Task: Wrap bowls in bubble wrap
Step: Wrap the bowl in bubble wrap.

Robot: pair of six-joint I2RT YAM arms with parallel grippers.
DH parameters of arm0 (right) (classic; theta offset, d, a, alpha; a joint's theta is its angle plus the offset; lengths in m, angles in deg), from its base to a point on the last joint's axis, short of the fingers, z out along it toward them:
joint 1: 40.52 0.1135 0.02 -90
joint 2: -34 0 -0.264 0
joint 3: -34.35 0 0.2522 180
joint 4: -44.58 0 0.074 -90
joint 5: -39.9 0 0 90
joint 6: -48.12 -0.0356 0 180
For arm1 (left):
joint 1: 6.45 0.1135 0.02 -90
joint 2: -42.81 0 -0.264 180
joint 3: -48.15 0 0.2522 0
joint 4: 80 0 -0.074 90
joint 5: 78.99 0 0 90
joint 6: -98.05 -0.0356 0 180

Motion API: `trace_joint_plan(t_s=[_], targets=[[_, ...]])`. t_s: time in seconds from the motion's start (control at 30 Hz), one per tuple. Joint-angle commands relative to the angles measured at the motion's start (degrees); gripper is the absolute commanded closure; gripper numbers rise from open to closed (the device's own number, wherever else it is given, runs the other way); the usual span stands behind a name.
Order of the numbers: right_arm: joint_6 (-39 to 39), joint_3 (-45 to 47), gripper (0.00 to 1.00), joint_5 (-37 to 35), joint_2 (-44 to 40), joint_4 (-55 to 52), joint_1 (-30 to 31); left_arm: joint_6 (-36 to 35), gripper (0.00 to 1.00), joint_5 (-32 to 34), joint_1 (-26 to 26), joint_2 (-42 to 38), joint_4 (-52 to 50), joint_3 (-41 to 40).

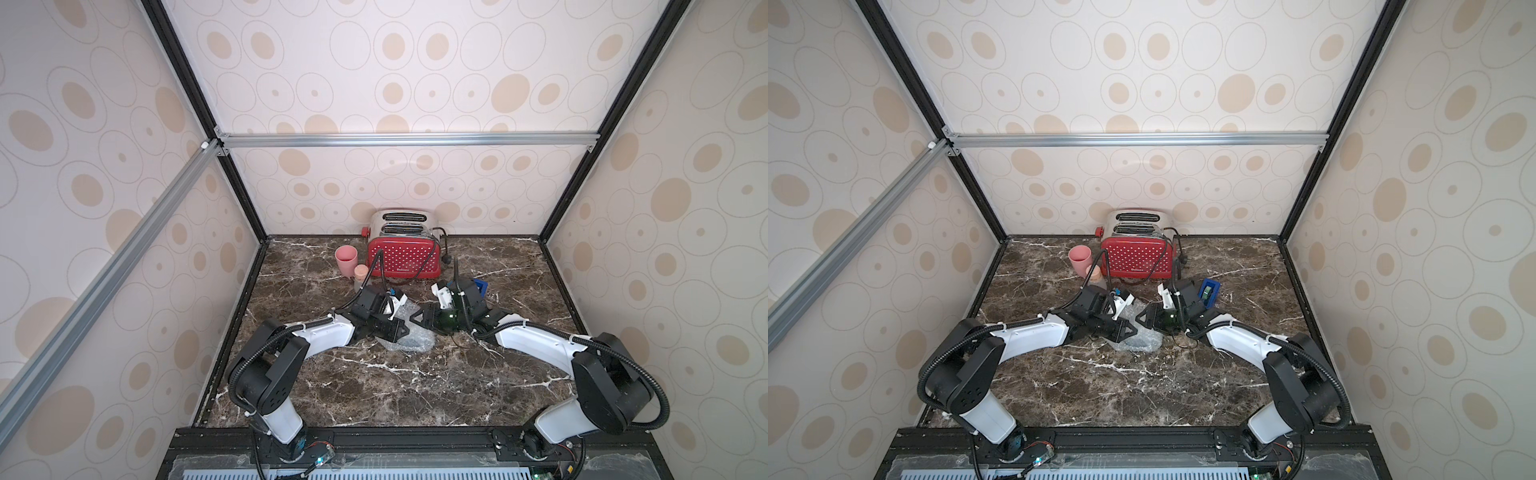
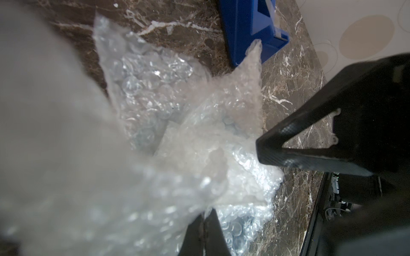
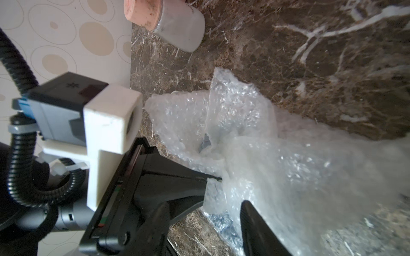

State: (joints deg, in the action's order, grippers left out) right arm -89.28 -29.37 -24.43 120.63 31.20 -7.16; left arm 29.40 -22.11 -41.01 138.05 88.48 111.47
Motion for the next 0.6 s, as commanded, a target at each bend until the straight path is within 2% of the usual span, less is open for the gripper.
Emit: trace_joint_plan(t_s=[0.0, 0.1, 0.43, 0.57], targets=[[-1.35, -2.71, 0.49, -0.49, 1.69, -3.05, 0.36, -1.31, 1.0, -0.27, -0.69, -0.84, -1.36, 1.69], [-2.53, -3.1, 0.53, 0.7, 2.82, -3.07, 0.35, -1.39, 1.0, -0.28, -0.68, -1.12, -1.27, 1.51], [-2.11, -3.59, 0.51, 1.41, 4.24, -5.7, 0.39, -1.38, 1.0, -0.2, -0.68, -1.77, -1.45, 1.59], [-1.94, -3.98, 0.55, 2.34, 5.04, -5.79, 0.34, -1.29, 1.0, -0.35, -0.8, -1.73, -1.45, 1.86]])
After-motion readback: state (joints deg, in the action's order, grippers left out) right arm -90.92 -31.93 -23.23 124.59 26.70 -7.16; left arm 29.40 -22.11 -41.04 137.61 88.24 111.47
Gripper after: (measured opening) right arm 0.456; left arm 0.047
